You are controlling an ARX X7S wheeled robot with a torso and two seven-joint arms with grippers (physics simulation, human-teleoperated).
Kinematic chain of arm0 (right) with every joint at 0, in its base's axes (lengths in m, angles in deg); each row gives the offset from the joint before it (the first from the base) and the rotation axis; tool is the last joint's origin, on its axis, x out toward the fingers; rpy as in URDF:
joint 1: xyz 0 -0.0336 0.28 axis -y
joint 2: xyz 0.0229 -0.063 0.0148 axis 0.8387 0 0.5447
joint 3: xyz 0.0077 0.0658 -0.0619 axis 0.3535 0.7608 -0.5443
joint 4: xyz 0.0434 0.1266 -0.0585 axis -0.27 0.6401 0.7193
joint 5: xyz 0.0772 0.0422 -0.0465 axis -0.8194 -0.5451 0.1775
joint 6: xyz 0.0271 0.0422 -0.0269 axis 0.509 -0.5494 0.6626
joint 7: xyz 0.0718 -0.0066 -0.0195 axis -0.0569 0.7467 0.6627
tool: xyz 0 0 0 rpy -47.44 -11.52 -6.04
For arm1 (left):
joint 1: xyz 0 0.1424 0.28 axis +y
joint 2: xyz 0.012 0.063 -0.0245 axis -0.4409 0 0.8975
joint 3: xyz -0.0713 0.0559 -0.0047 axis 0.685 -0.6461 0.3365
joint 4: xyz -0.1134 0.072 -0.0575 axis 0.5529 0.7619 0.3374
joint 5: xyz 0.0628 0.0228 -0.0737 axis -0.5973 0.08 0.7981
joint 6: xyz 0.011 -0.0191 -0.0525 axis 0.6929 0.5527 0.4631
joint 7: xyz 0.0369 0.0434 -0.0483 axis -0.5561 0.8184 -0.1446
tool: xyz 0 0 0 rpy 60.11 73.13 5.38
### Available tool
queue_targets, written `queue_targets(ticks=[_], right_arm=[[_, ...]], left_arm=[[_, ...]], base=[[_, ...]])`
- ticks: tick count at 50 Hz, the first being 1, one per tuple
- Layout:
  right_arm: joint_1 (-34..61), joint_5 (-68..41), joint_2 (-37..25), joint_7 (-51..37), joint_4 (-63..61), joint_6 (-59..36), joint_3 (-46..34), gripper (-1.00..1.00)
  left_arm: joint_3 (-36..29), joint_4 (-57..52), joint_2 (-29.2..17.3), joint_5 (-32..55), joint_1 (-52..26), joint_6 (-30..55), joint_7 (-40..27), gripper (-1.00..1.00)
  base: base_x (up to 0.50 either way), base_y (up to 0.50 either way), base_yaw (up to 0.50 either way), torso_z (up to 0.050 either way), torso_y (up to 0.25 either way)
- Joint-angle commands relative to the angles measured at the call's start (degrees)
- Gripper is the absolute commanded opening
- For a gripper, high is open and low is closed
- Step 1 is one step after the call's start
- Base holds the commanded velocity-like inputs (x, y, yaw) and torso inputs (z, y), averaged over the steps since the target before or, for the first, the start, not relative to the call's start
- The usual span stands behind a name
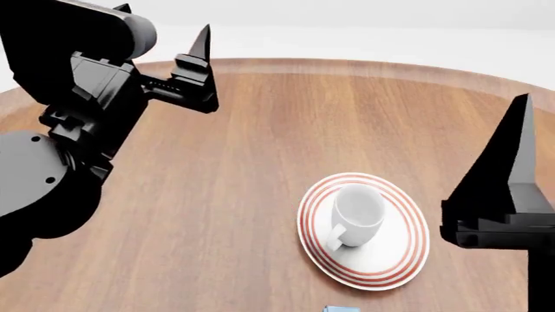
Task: Pick up the white mug and put it on the plate, and put the chocolate pudding to the right of the plate.
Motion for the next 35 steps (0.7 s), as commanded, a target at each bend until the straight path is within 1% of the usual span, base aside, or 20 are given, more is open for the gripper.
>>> queue_targets(ticks=[1, 2, 5, 8, 10, 15, 18, 19, 22, 24, 35], right_arm=[[6.8, -10.8, -20.6, -24.8, -4.1, -4.3, -15.1, 1.00], [8.8, -12.5, -23.0, -28.4, -4.1, -4.4, -18.4, 1.00], [14.0, -14.6, -28.0, -35.0, -4.1, -2.3, -27.2, 1.00], [23.4, -15.5, -33.5, -42.1, -4.1, 1.5, -42.1, 1.00], [32.4, -15.4, -35.8, -47.9, -4.1, 1.6, -54.5, 1.00], [53.8, -16.7, -36.4, -58.7, -4.1, 3.4, -81.4, 1.00], [70.1, -17.6, -34.6, -66.6, -4.1, 6.3, -101.6, 1.00], [70.5, -18.4, -34.1, -66.8, -4.1, 6.9, -103.1, 1.00], [66.6, -21.7, -32.3, -66.9, -4.1, 3.6, -99.9, 1.00], [65.2, -21.0, -31.8, -66.9, -4.1, 4.1, -99.5, 1.00], [61.8, -23.5, -30.2, -66.9, -4.1, 0.5, -96.8, 1.00]], left_arm=[[1.6, 0.0, 0.7, -2.1, 0.7, -0.2, 0.4, 1.00], [1.6, 0.1, 0.6, -2.1, 0.8, -0.3, 0.4, 1.00], [1.6, 0.2, 0.6, -2.1, 1.0, -0.3, 0.4, 1.00], [1.4, 0.2, 0.8, -2.3, 1.2, -0.2, 0.3, 1.00], [1.4, 0.3, 1.0, -2.4, 1.2, -0.1, 0.3, 1.00], [1.1, 0.1, 1.2, -2.6, 1.4, 0.1, 0.3, 1.00], [1.2, 0.1, 1.3, -2.4, 1.2, 0.3, 0.3, 1.00], [1.1, 0.1, 1.4, -2.5, 1.2, 0.4, 0.3, 1.00], [0.9, 0.2, 1.6, -2.6, 1.4, 0.5, 0.3, 1.00], [0.9, 0.3, 1.7, -2.5, 1.5, 0.5, 0.3, 1.00], [1.0, 0.2, 1.7, -1.9, 1.5, 0.9, 0.4, 1.00]], base=[[0.00, 0.00, 0.00, 0.000, 0.000], [0.00, 0.00, 0.00, 0.000, 0.000], [0.00, 0.00, 0.00, 0.000, 0.000], [0.00, 0.00, 0.00, 0.000, 0.000], [0.00, 0.00, 0.00, 0.000, 0.000], [0.00, 0.00, 0.00, 0.000, 0.000], [0.00, 0.00, 0.00, 0.000, 0.000], [0.00, 0.00, 0.00, 0.000, 0.000], [0.00, 0.00, 0.00, 0.000, 0.000], [0.00, 0.00, 0.00, 0.000, 0.000], [0.00, 0.00, 0.00, 0.000, 0.000]])
